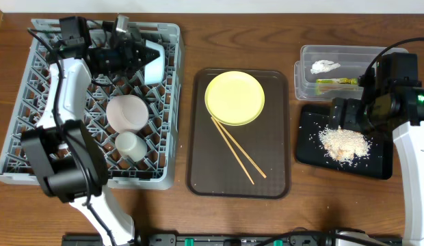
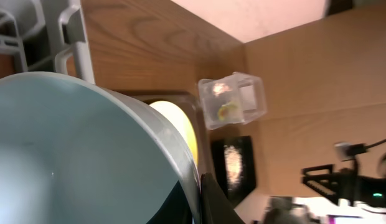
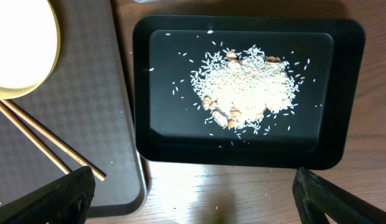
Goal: Sort waste into correct bins and load items into the dishwasher
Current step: 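Carry the blue bowl into the dish rack and release it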
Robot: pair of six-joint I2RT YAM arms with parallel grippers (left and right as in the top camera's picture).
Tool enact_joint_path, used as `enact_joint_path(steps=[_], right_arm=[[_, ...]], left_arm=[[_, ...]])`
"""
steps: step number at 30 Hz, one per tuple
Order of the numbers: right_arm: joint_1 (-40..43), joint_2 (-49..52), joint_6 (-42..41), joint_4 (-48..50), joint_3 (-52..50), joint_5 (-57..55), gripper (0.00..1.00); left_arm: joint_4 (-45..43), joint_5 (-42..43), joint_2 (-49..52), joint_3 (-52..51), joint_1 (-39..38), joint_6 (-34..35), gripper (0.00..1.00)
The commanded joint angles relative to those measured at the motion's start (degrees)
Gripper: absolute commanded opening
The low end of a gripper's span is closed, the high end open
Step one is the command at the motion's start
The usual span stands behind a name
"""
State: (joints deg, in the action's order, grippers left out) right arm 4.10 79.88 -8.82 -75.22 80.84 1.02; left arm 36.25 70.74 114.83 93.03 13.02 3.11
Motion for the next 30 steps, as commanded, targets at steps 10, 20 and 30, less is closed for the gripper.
enact_joint_path(steps=[10, 20, 30], right_arm=[[0.11, -0.07, -0.76, -0.44, 0.74, -0.76, 0.99], [0.11, -0.07, -0.76, -0.5, 0.74, -0.76, 0.99], [0.11, -0.07, -0.74, -0.85, 0.74, -0.76, 0.99]], left_arm=[[-1.4, 4.22, 5.75, 0.68, 6.01, 2.97, 0.08], [-0.07, -3.65, 5.73, 0.52, 10.36, 2.97, 0.26], [2.73, -11.43, 4.94, 0.52, 12.66, 2.97, 0.49]])
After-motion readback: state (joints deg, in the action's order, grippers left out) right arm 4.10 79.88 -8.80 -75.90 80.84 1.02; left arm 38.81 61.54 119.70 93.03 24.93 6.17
